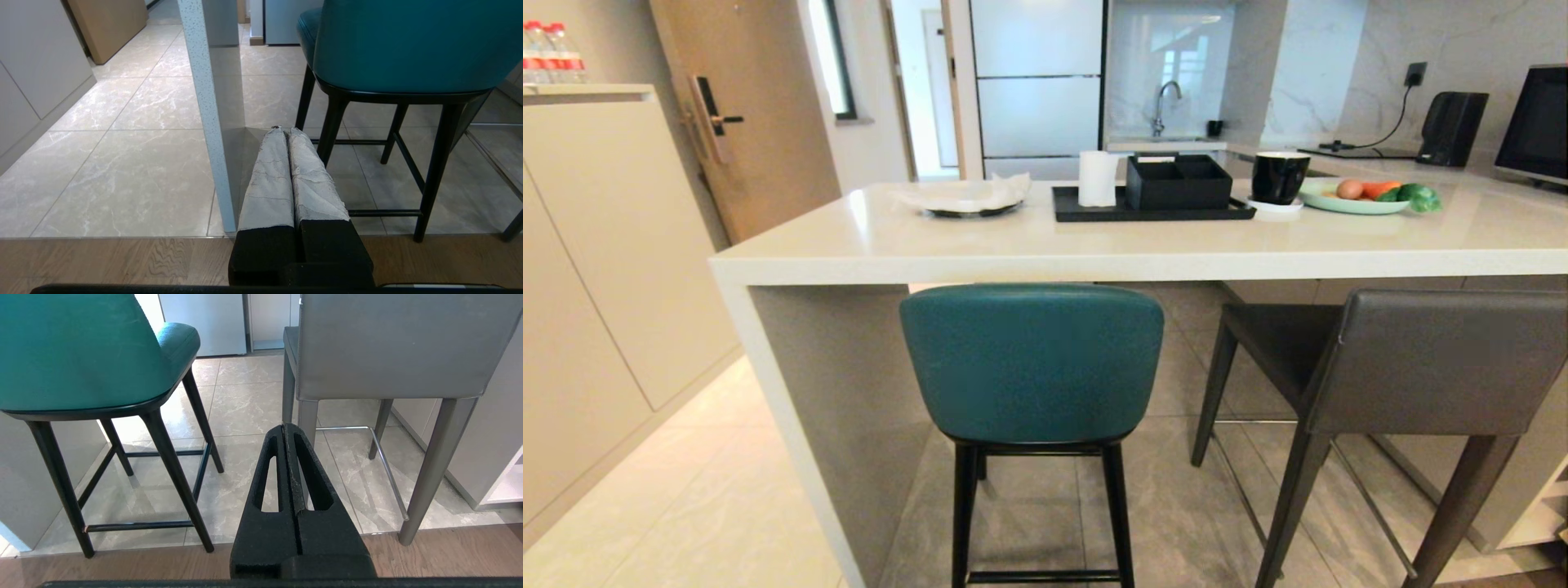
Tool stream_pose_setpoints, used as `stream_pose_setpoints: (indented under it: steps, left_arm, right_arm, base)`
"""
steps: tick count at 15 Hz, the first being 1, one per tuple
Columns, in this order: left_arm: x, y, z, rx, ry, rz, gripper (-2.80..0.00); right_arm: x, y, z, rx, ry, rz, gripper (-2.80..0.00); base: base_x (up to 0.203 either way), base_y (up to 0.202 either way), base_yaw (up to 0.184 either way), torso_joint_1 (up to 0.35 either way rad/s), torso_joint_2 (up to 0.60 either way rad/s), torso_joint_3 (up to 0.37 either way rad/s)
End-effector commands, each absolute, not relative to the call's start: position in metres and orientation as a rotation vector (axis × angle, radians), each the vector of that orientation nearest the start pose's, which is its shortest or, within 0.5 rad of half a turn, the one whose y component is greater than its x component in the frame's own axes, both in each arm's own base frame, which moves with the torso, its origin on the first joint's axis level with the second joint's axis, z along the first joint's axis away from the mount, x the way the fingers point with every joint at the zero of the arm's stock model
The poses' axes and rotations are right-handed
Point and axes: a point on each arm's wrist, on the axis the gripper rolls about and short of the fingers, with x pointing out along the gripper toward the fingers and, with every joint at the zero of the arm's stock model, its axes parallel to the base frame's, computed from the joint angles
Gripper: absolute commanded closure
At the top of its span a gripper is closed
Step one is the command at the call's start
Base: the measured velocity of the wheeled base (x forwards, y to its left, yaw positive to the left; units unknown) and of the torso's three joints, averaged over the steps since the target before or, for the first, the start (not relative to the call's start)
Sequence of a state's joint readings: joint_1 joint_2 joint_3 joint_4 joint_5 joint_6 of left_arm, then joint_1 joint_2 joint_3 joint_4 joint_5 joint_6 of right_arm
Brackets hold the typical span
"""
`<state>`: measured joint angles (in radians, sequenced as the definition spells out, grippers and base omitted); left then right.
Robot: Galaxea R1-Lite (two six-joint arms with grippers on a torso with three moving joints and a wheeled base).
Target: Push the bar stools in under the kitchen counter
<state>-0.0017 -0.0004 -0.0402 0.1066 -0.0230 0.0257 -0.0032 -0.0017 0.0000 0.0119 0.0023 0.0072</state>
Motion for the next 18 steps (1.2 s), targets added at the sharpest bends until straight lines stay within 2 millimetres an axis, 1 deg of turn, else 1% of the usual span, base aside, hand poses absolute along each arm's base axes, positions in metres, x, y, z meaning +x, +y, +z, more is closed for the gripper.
stream_pose_setpoints:
  steps: [1, 11, 13, 18]
  left_arm:
    - [-0.026, -0.0005, 0.0755, 0.024, 0.07, -0.025, 0.0]
    - [-0.0258, -0.0004, 0.0758, 0.018, 0.061, -0.02, 0.0]
    - [-0.0258, -0.0004, 0.0758, 0.018, 0.061, -0.02, 0.0]
    - [-0.0258, -0.0004, 0.0758, 0.018, 0.061, -0.02, 0.0]
  right_arm:
    - [-0.0228, 0.0001, 0.0742, 0.008, 0.012, -0.002, 0.0]
    - [-0.0227, 0.0001, 0.0743, 0.008, 0.014, -0.002, 0.0]
    - [-0.0228, 0.0001, 0.0742, 0.008, 0.012, -0.002, 0.0]
    - [-0.0227, 0.0001, 0.0743, 0.008, 0.014, -0.002, 0.0]
  base:
    - [0.0, 0.0, 0.0, 0.0, 0.0, 0.0]
    - [0.0, 0.0, 0.0, 0.0, 0.0, 0.0]
    - [-0.116, 0.0, 0.0, 0.029, 0.01, 0.0]
    - [-0.181, 0.0, -0.004, -0.001, 0.0, 0.004]
